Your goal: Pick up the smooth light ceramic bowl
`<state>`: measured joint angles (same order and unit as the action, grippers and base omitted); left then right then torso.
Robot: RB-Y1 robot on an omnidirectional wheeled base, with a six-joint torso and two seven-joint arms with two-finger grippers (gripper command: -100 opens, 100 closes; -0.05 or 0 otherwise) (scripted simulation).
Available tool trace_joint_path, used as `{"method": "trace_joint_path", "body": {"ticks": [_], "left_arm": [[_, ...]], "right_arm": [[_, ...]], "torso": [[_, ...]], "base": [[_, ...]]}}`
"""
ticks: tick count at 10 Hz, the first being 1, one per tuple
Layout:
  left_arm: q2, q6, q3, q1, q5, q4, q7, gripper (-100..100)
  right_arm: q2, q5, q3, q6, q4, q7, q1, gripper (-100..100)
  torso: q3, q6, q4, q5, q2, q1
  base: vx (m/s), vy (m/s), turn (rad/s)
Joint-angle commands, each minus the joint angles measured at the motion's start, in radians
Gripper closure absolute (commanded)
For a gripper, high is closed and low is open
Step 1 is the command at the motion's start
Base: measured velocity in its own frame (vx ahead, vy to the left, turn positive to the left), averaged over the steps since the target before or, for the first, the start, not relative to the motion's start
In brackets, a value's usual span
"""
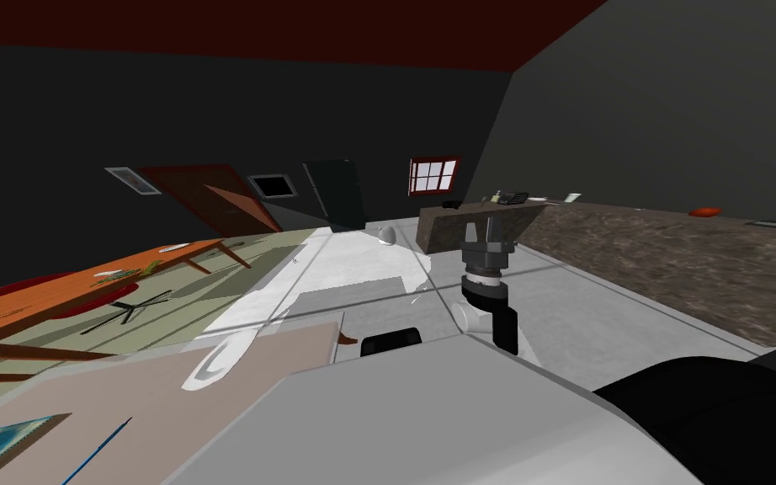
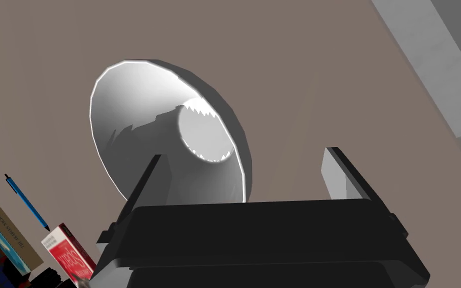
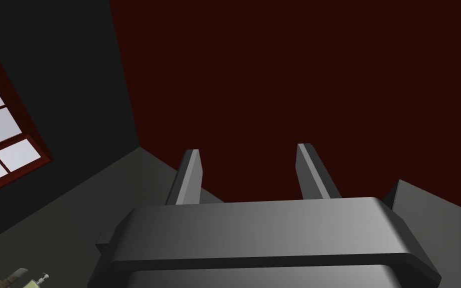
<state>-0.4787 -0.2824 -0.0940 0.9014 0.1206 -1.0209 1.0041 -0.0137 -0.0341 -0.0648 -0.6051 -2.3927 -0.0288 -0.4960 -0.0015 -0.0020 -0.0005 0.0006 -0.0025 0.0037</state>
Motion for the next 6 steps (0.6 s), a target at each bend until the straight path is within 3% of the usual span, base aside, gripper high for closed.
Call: {"method": "trace_joint_path", "body": {"ticks": [1,2,3,6], "left_arm": [[0.000,0.000,0.000,0.000,0.000,0.000,0.000,-100],[0.000,0.000,-0.001,-0.001,0.000,0.005,0.002,0],[0.021,0.006,0.000,-0.033,0.001,0.030,-0.021,-100],[0.053,0.014,0.002,-0.083,0.004,0.070,-0.055,-100]], "right_arm": [[0.000,0.000,0.000,0.000,0.000,0.000,0.000,0],[0.000,0.000,0.000,0.000,0.000,0.000,0.000,0],[0.000,0.000,0.000,0.000,0.000,0.000,0.000,0],[0.000,0.000,0.000,0.000,0.000,0.000,0.000,0]], "torso": [[0.000,0.000,0.000,0.000,0.000,0.000],[0.000,0.000,0.000,0.000,0.001,-0.003],[0.001,0.000,0.000,-0.001,0.001,-0.005],[0.002,0.000,0.001,0.000,0.002,-0.002]], "base": [[0.007,0.044,-0.001],[0.002,0.008,-0.003],[-0.011,0.047,0.023],[-0.015,0.055,0.010]]}}
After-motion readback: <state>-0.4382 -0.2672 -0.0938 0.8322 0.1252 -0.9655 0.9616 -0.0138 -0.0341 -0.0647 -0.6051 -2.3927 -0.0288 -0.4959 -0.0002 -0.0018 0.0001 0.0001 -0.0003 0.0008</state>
